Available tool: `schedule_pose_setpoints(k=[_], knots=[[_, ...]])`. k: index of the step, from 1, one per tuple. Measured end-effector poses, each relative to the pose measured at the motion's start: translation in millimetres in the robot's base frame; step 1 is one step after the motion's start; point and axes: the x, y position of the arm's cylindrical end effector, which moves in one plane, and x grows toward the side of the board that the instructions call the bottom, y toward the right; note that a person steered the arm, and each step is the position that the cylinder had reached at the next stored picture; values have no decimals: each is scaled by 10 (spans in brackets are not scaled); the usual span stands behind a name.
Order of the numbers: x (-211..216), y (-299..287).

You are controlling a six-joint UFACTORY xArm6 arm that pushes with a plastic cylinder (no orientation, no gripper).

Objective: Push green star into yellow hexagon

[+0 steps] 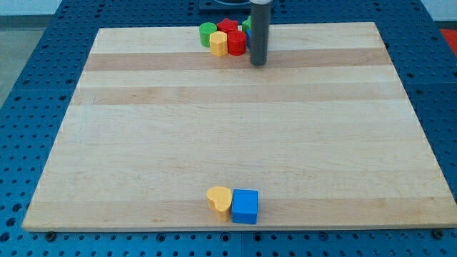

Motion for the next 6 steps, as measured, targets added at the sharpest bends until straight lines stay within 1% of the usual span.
schedule_pose_setpoints(k=[1,2,3,4,6], knots=[[335,779],[277,1547],[179,1745],[140,1745],[-555,1713]])
